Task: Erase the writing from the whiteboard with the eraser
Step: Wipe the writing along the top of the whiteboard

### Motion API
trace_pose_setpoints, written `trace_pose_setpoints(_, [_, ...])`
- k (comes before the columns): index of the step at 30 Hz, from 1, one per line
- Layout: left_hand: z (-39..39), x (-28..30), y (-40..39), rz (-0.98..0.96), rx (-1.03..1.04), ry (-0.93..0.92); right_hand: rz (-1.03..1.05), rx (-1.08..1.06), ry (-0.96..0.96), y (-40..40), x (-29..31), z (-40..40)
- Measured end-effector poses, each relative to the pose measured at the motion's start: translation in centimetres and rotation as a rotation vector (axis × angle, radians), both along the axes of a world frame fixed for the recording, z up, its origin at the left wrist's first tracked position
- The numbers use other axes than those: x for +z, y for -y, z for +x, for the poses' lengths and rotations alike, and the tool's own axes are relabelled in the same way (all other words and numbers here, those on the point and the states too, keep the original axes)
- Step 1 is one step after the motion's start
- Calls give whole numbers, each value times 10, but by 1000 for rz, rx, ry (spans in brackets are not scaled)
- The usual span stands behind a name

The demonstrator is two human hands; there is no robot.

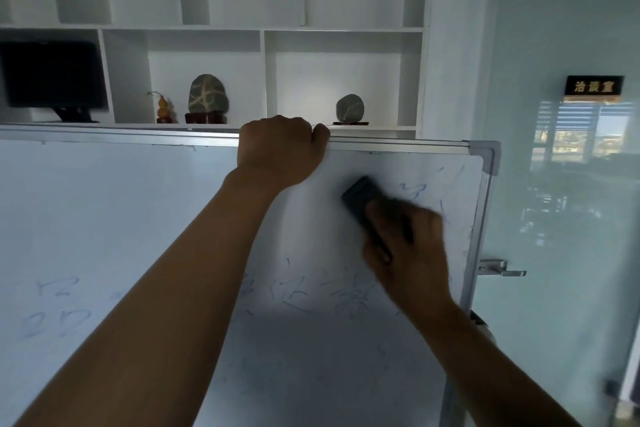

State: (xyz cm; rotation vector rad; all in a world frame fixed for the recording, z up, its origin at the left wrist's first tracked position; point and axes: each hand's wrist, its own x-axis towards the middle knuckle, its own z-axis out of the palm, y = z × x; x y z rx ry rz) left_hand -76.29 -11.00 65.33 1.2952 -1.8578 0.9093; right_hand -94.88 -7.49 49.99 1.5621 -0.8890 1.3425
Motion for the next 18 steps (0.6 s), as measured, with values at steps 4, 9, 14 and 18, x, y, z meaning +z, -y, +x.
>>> trace_pose_setpoints(4, [-2,1,-1,18,11,-25,40,-66,-262,3,-13,-4])
trace_pose_setpoints(9, [-2,1,-1,11,-6,-52,-21,-6,177,-6,22,-20])
trace_pose_setpoints(14, [-1,1,-3,24,-54,-79,48,-61,-308,-3,-29,15])
trace_pose_setpoints(18, [-1,-1,-5,6,-53,-64,34,-33,-118,-1,-13,0])
